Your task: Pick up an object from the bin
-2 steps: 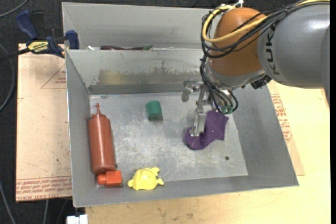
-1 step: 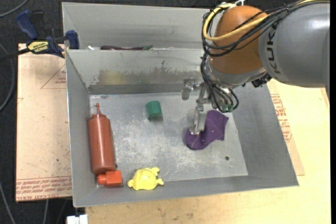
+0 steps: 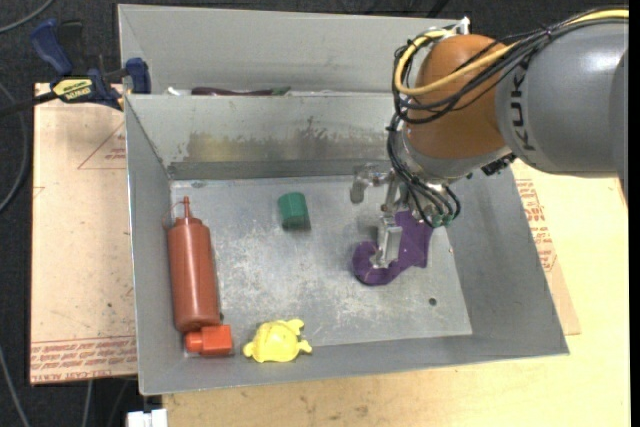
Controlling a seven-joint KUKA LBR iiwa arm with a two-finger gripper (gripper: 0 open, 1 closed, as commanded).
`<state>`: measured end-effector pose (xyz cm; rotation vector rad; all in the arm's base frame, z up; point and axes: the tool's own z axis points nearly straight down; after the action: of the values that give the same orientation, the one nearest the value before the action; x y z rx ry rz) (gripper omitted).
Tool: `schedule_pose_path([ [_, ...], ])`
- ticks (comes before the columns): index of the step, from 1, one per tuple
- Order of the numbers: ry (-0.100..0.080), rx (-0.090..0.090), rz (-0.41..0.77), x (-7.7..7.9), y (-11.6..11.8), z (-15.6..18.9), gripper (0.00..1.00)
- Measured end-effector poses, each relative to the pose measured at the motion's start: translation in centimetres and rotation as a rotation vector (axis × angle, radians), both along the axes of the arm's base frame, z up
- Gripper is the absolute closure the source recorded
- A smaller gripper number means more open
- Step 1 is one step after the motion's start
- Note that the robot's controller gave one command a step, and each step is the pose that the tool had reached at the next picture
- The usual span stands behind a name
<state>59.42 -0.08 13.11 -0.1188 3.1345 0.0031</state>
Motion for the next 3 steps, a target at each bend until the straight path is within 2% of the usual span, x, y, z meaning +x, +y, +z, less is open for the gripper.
schedule_pose_path([
  [1,0.003,0.0,0.145,-2.9,-2.6,-6.1,1.0],
  [2,0.003,0.0,0.145,-2.9,-2.6,-6.1,1.0],
  [3,-0.001,0.001,0.153,-2.7,-2.8,4.2,1.0],
])
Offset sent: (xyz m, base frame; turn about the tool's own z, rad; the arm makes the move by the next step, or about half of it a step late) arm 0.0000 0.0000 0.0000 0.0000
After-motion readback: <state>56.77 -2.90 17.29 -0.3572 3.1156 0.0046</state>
